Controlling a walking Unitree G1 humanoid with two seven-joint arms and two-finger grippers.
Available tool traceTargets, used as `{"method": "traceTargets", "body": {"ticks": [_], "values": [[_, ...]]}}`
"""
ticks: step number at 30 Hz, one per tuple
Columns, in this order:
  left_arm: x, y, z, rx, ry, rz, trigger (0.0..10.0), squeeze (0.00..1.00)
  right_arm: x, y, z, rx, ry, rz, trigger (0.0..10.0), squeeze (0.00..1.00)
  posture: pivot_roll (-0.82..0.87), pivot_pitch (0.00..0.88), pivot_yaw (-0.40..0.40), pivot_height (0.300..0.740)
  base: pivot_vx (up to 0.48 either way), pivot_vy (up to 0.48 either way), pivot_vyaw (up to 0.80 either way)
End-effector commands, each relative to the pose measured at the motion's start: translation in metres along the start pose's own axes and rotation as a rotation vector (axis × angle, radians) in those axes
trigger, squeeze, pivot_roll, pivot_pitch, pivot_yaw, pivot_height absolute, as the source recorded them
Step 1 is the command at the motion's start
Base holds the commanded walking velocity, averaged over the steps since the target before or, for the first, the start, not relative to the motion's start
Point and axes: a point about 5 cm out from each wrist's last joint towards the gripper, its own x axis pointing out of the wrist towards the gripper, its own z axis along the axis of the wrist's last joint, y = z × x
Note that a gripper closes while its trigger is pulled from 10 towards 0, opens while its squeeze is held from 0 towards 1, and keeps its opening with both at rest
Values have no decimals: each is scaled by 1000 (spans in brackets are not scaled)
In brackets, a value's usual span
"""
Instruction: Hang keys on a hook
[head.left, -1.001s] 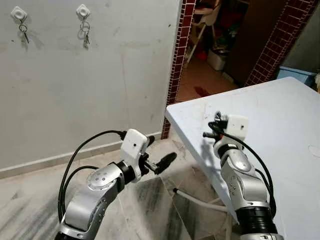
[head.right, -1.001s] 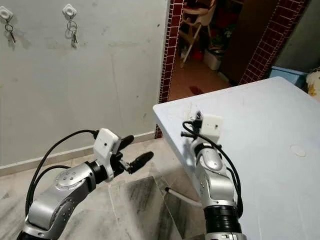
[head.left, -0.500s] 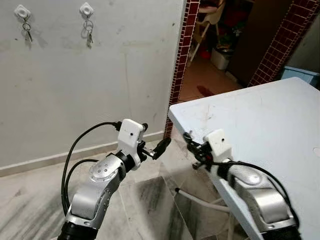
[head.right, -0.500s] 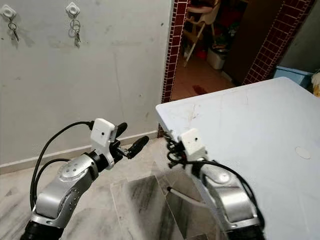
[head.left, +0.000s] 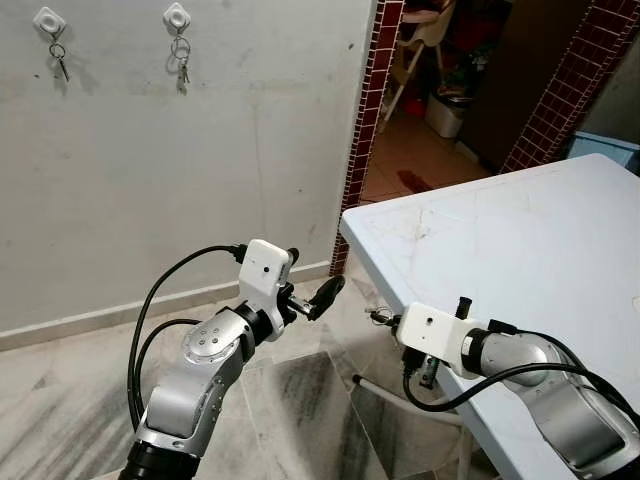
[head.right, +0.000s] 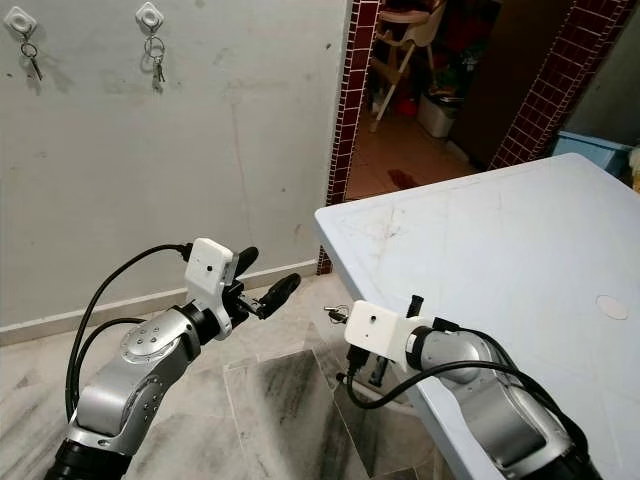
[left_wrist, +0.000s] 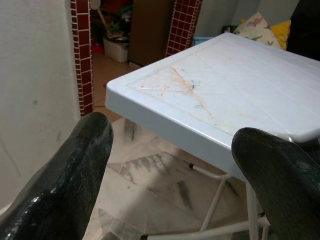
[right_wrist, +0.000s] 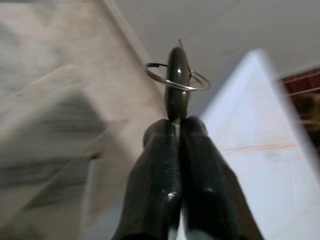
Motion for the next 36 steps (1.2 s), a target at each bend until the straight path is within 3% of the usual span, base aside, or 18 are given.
{"method": "traceTargets", "body": {"ticks": [1, 2, 5, 6, 8, 9, 10, 11, 12, 14, 17, 18, 19, 20, 23, 27, 31, 36], "values": [[0, -2, 1, 12, -5, -5, 10000, 0, -5, 3, 4, -71, -28, 63, 10000, 0, 83, 0, -83, 740, 0, 0, 0], [0, -3, 1, 11, -5, -6, 10000, 0, -5, 1, 3, -123, -10, 45, 10000, 0, 84, 0, -83, 740, 0, 0, 0], [1, -3, 1, 11, -5, -12, 10000, 0, -5, -8, 2, -44, -18, 9, 10000, 0, 81, 0, -77, 740, 0, 0, 0], [2, -3, 1, 12, -4, -15, 10000, 0, -10, 7, 3, -57, -25, 144, 10000, 0, 79, 0, -76, 740, 0, 0, 0], [2, -3, 1, 14, -4, -17, 10000, 0, -9, 0, -3, -103, 27, 59, 10000, 0, 79, 0, -77, 740, 0, 0, 0], [2, -3, 1, 15, -4, -19, 10000, 0, -6, -20, -8, -129, 68, -118, 10000, 0, 81, 0, -74, 740, 0, 0, 0], [2, -2, 2, 16, -3, -19, 10000, 0, -9, -11, 1, -50, -15, 0, 10000, 0, 78, 0, -71, 740, 0, 0, 0], [2, -2, 2, 16, -3, -19, 10000, 0, -9, -11, 1, -50, -15, 0, 10000, 0, 78, 0, -71, 740, 0, 0, 0], [2, -2, 2, 16, -3, -19, 10000, 0, -15, 6, 5, -51, -51, 162, 10000, 0, 75, 0, -68, 740, 0, 0, 0], [2, -2, 1, 16, -2, -20, 10000, 0, -18, 11, -3, -132, 11, 202, 10000, 0, 77, 0, -69, 740, 0, 0, 0], [2, -4, 0, 17, 1, -26, 10000, 0, -16, -9, -14, -97, 80, 60, 10000, 0, 77, 0, -69, 740, 0, 0, 0], [1, -3, 0, 16, 1, -26, 10000, 0, -17, -13, -14, -216, 95, 39, 10000, 0, 75, 0, -66, 740, 0, 0, 0], [1, -4, 0, 15, 2, -27, 10000, 0, -14, -27, -10, -214, 88, -91, 10000, 0, 75, 0, -67, 740, 0, 0, 0], [1, -4, 0, 15, 2, -28, 10000, 0, -13, -30, -7, -148, 63, -112, 10000, 0, 74, 0, -67, 740, 0, 0, 0], [2, -5, -1, 15, 3, -31, 10000, 0, -14, -25, -3, -107, 26, -62, 10000, 0, 73, 0, -66, 740, 0, 0, 0], [2, -5, 0, 17, 4, -32, 10000, 0, -12, -35, -3, -102, 19, -180, 10000, 0, 78, 0, -66, 740, 0, 0, 0], [-5, 2, -5, 28, 24, -1, 10000, 0, -7, -49, 5, 77, -63, -391, 10000, 0, 81, 0, -66, 740, 0, 0, 0], [-15, 8, -12, 48, 56, 48, 10000, 0, -4, -49, 16, 154, -133, -452, 10000, 0, 90, 0, -67, 740, 0, 0, 0]]}}
